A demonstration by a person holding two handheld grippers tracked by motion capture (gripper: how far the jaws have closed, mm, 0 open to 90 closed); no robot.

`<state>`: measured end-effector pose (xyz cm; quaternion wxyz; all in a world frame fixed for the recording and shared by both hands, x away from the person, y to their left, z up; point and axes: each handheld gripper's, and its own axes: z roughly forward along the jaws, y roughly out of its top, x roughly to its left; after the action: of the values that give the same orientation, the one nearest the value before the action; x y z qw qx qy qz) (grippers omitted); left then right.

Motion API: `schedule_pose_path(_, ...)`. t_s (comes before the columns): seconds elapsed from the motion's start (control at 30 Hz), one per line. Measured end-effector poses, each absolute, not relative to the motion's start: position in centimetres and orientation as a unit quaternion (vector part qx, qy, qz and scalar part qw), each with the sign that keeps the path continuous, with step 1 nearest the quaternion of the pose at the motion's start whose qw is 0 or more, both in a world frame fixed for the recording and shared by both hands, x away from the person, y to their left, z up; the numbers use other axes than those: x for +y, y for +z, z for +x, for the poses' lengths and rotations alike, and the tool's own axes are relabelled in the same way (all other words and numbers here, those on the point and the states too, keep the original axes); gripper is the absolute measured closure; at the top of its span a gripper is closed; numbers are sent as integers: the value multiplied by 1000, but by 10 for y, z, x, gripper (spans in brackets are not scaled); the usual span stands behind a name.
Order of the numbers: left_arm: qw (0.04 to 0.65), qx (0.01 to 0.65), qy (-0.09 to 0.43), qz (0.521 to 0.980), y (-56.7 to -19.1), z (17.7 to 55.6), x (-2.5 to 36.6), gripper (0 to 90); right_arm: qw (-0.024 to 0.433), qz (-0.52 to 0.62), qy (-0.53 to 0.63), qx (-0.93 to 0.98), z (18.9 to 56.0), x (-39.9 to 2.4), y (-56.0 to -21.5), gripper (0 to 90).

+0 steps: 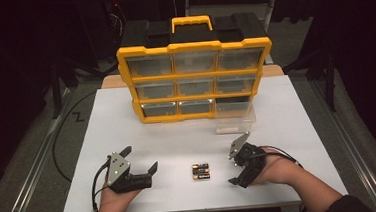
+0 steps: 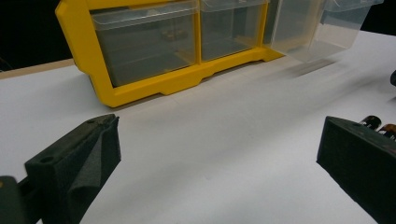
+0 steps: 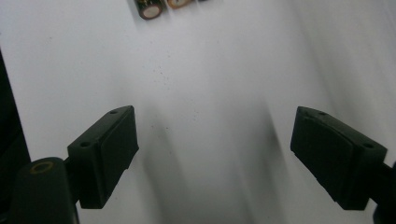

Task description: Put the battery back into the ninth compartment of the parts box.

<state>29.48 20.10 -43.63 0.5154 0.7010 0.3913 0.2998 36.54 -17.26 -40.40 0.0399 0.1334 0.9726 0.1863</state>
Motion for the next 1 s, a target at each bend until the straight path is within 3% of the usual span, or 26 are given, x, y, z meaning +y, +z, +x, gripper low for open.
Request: schedule_pose_path(1.0,521,397,299,694,-436,294,204,1,28,39,203,978,356,-127,-381,560)
